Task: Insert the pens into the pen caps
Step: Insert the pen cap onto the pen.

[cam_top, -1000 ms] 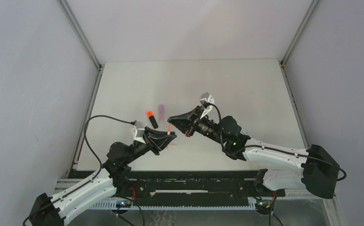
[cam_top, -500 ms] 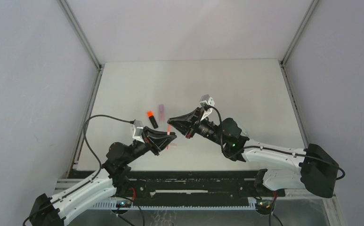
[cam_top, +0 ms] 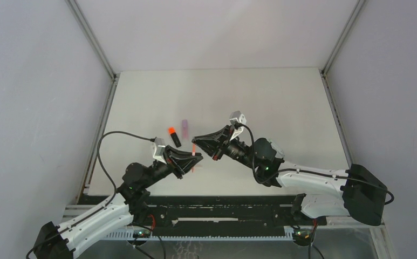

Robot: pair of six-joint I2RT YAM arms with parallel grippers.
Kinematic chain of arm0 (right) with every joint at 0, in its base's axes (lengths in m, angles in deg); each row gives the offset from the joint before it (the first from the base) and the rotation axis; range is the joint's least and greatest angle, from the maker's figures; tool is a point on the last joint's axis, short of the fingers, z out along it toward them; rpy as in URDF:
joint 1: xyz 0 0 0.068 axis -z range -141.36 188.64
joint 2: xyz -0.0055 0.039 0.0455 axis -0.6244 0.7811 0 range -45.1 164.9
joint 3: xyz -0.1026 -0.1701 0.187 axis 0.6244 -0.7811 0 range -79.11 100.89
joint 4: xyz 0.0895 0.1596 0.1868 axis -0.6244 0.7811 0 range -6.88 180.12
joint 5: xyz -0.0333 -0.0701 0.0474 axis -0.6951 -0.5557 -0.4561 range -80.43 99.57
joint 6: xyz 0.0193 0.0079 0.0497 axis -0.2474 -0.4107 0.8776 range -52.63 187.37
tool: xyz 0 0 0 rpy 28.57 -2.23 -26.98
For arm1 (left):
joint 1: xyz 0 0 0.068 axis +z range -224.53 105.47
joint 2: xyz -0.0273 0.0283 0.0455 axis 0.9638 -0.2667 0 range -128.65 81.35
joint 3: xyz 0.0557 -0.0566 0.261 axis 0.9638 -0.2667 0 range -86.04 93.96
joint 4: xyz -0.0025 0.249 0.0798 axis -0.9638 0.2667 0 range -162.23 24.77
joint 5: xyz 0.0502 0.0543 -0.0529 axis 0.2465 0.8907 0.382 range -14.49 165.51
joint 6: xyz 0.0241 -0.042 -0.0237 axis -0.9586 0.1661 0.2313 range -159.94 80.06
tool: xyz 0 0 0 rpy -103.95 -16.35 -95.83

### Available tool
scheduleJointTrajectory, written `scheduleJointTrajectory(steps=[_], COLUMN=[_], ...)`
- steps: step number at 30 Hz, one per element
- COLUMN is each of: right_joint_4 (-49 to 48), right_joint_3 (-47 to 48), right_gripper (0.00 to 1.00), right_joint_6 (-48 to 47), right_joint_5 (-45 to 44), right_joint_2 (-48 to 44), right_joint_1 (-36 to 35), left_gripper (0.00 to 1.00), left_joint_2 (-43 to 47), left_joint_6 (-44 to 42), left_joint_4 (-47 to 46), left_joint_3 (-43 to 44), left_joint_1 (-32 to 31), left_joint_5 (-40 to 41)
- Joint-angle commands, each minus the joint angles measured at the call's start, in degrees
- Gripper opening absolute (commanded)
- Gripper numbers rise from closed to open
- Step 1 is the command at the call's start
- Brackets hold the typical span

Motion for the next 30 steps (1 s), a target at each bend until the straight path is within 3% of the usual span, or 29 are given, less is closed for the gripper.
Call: scheduleJointTrajectory(steps=[1,12,24,26,30], right_joint_4=[10.2,17.1,20.8,24.5,28.6], right_joint_3=[-2.4,-2.7,0.8,2.4,3.9], right_gripper=[0.00,0.00,0.00,0.10,0.45], right_joint_6=[2.2,9.5,2.7,0.4,-3.1], right_joint_5=[3.4,-9.1,-0.9,-0.2,-1.1], right_joint_2=[1.6,-2.8,-3.7,-4.5,-7.1], right_joint_1=[-3.3,-4.8,-5.3,-5.3,-5.0], left_gripper=[0.00,0.00,0.00,0.00,0.00], left_joint_2=[1.3,0.9,0.0,0.2,0.7], left_joint_6=[1.5,3.3,0.7,-0.9,-4.4], left_joint_4=[-8.1,-5.0,-4.7,-4.2,-2.7], left_joint_3=[6.7,6.8,4.2,2.8,0.4], left_joint_1=[0.0,0.0,0.0,0.0,0.0], left_joint_5=[2.9,8.4,5.2,4.6,2.4])
